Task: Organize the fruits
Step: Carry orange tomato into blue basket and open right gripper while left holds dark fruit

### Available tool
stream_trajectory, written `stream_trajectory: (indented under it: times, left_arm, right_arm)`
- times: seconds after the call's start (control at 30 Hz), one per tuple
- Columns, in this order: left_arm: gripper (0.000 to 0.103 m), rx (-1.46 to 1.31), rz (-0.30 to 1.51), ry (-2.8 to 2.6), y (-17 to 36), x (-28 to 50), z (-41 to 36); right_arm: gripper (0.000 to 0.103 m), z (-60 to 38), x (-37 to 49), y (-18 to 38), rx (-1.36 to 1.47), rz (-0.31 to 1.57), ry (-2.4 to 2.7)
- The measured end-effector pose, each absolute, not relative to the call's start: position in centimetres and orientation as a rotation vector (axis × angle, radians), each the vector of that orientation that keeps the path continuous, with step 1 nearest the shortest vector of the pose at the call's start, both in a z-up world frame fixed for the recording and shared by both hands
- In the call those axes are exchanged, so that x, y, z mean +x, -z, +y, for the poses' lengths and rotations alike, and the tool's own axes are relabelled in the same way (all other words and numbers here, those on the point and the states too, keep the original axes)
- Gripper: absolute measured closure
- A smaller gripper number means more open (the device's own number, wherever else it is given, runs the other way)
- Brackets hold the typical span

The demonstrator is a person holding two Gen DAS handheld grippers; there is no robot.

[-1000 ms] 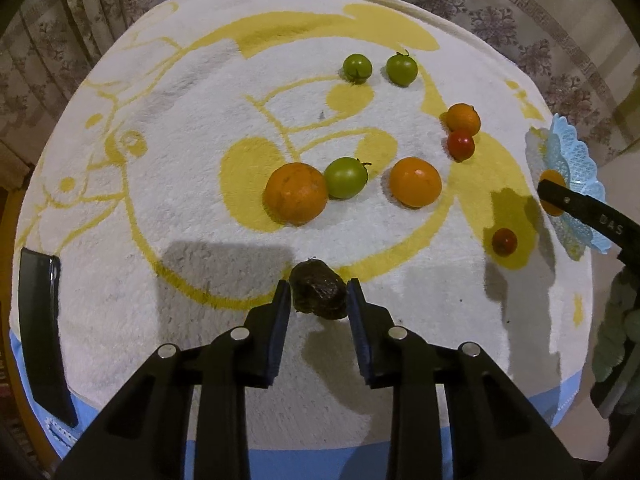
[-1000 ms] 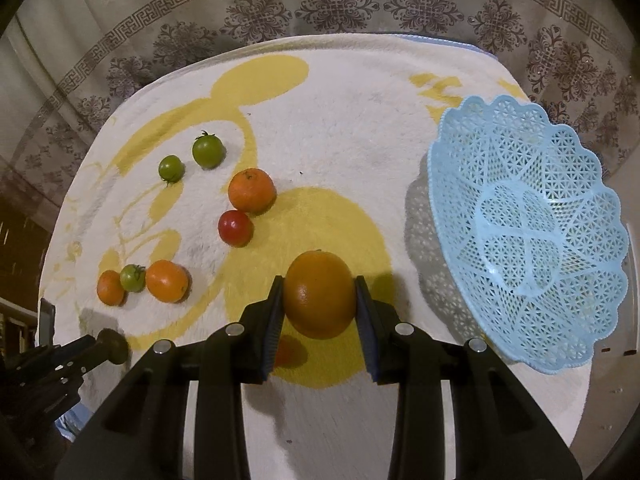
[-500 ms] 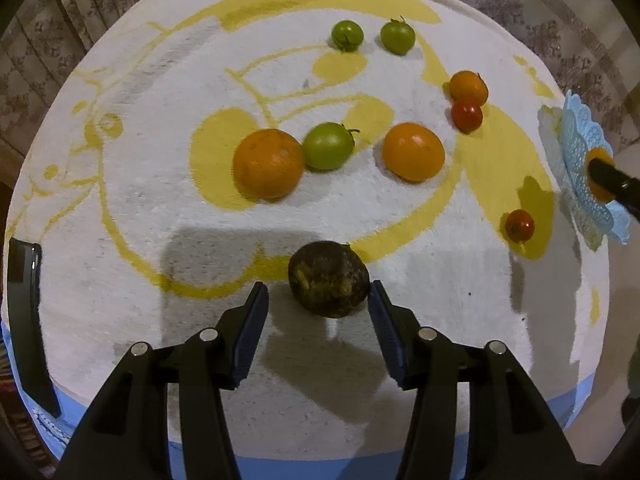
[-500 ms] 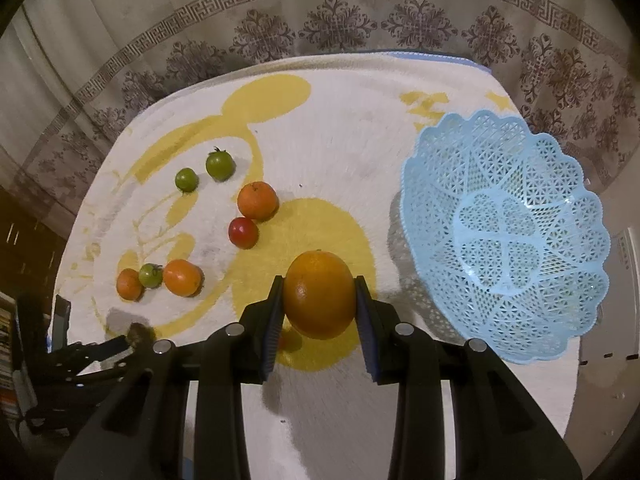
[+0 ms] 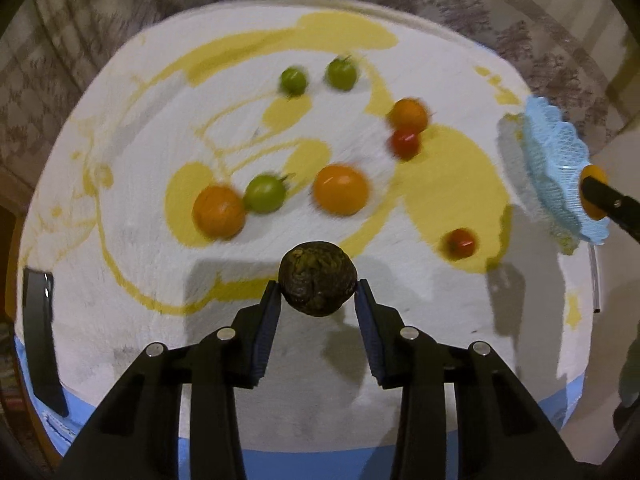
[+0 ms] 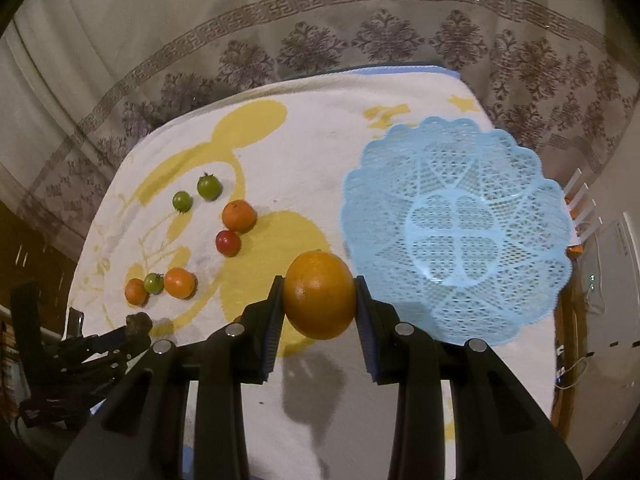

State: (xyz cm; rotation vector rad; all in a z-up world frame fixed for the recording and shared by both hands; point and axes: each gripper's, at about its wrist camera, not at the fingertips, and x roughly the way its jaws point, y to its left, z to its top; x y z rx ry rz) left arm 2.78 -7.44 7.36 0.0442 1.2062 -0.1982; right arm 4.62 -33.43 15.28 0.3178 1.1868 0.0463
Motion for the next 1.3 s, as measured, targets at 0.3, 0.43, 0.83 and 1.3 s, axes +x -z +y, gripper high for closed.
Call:
stream_trajectory:
  times: [0.3, 0.43, 0.83, 1.3]
  left_arm:
    - [0.064, 0.091, 1.101, 0.326, -12.3, 3.1, -14.9]
    - [0.064, 0.119, 1.062, 0.383, -13.9, 3.8, -18.7]
    - [0.064, 0.182, 0.996, 0.486, -15.4, 5.0, -27.4]
    - [0.064, 0.175, 1.013, 0.479, -14.7, 6.7, -29.1]
  right_arm:
    - [0.068, -39.8, 2.7, -17.6, 0.369, 1.118, 0.057]
    - [0.068, -42.4, 2.1, -18.0, 0.386, 1.103, 0.101]
    - [0.068, -46.8, 1.8, -17.9, 0.396, 1.085, 0.141]
    - [0.068, -48.0, 3.4, -15.4, 0.4, 1.131, 0.136]
